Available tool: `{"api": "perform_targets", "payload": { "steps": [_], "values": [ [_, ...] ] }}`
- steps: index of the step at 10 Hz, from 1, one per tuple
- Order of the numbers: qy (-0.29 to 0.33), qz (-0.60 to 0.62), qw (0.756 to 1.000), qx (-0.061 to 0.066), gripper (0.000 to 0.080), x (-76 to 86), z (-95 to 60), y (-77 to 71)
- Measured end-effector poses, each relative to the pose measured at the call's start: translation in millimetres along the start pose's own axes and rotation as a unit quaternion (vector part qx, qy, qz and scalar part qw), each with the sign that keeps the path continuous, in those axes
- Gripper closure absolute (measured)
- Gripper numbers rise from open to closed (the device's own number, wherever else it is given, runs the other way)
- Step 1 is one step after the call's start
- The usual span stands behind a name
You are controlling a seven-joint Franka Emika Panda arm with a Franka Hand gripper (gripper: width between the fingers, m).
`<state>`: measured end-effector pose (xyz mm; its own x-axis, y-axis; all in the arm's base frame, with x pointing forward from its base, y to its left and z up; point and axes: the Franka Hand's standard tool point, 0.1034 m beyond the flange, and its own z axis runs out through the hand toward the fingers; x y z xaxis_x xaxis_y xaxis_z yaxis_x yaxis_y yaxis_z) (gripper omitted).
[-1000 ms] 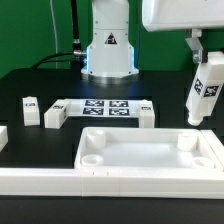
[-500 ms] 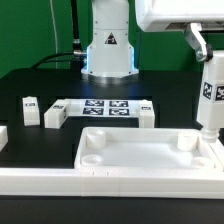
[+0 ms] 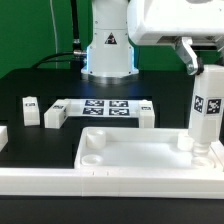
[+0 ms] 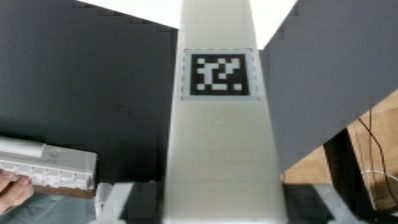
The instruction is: Assemble desk
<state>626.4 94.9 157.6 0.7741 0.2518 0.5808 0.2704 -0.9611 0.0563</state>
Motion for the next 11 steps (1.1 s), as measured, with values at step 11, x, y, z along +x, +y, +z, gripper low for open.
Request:
{"api": "perform_targets", "payload": {
  "steps": [11],
  "values": [
    [-0.043, -0.004, 0.999, 0.013, 0.0509, 5.4, 16.0, -5.9]
  ]
}}
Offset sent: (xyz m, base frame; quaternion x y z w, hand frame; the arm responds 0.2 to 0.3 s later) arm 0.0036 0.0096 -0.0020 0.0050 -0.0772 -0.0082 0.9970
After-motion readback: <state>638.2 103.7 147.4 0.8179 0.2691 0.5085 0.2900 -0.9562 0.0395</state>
